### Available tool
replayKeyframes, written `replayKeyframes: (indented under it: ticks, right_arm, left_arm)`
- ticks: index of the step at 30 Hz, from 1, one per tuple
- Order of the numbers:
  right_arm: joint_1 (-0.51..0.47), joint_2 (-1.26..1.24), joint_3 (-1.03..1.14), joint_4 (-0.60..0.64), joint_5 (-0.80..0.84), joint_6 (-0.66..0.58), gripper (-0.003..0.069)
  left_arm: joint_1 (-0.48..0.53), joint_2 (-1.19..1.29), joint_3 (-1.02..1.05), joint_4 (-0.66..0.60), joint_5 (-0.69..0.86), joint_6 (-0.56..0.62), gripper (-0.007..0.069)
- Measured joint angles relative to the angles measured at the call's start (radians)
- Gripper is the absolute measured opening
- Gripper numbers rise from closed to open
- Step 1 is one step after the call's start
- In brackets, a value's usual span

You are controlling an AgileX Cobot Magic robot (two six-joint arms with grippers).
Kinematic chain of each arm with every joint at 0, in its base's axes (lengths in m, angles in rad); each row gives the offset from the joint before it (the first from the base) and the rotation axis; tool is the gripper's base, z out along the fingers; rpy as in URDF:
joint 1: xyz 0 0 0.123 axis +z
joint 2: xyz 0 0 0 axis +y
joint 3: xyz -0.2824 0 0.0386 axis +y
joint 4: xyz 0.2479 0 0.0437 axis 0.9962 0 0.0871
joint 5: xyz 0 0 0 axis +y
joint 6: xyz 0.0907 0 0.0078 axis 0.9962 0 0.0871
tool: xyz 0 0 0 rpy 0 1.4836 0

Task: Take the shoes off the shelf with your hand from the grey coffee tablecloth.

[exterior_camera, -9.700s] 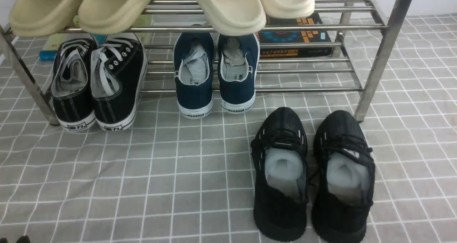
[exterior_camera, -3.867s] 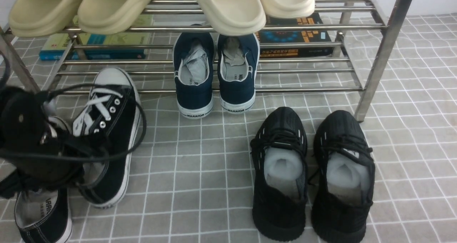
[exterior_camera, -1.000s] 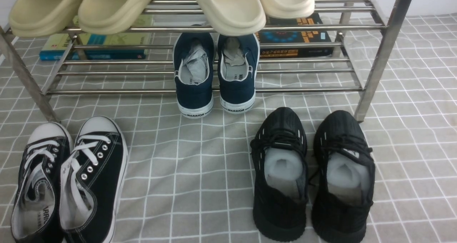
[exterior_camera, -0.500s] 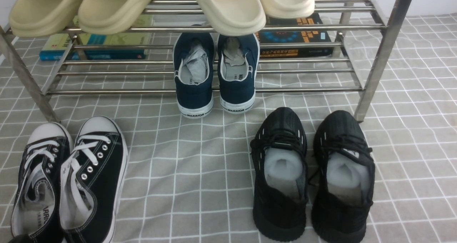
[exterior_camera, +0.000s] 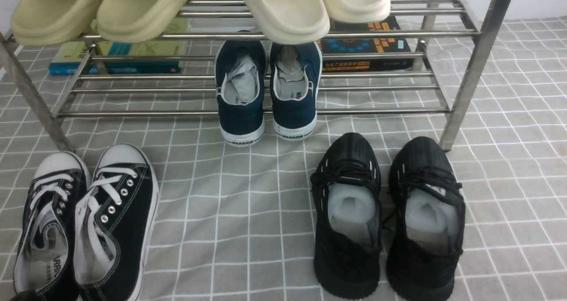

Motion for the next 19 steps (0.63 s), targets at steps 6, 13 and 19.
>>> replayKeyframes:
  ticks: [6,13,19]
  right_arm:
    - [0.0,0.0,0.0,0.0,0.0,0.0,0.0239]
    - [0.0,0.0,0.0,0.0,0.0,0.0,0.0239]
    - [0.0,0.0,0.0,0.0,0.0,0.0,0.0239]
  left_arm:
    - [0.0,0.0,0.0,0.0,0.0,0.0,0.0043]
    - [0.0,0.0,0.0,0.0,0.0,0.0,0.005]
    - [0.0,0.0,0.0,0.0,0.0,0.0,0.0055]
